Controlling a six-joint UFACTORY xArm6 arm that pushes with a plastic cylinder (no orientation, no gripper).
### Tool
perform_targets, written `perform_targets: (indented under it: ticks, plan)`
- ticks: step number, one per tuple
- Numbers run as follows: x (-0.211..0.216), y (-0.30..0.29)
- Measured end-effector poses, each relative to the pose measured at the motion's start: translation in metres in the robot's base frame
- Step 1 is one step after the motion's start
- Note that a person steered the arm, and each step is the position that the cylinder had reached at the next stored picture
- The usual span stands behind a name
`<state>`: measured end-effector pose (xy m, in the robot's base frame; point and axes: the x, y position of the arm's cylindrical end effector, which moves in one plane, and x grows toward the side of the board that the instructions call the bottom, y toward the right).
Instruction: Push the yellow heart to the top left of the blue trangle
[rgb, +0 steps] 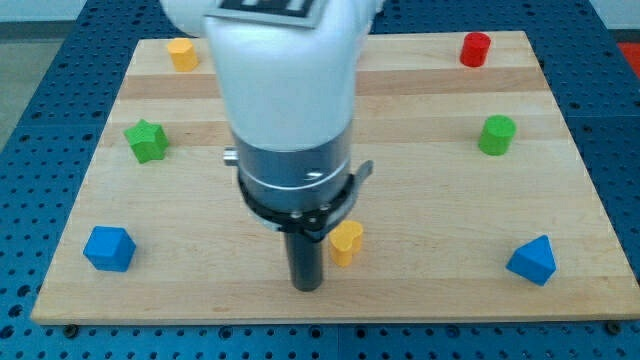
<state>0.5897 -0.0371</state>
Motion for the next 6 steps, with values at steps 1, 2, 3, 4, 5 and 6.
perform_targets:
  ticks: [1,2,3,4,5,6]
  plan:
    - [-0.003,-0.007]
    - [-0.020,-0.005]
    - [-0.029,0.009]
    - [-0.029,0.028]
    - [-0.029,0.049]
    - [-0.029,0.068]
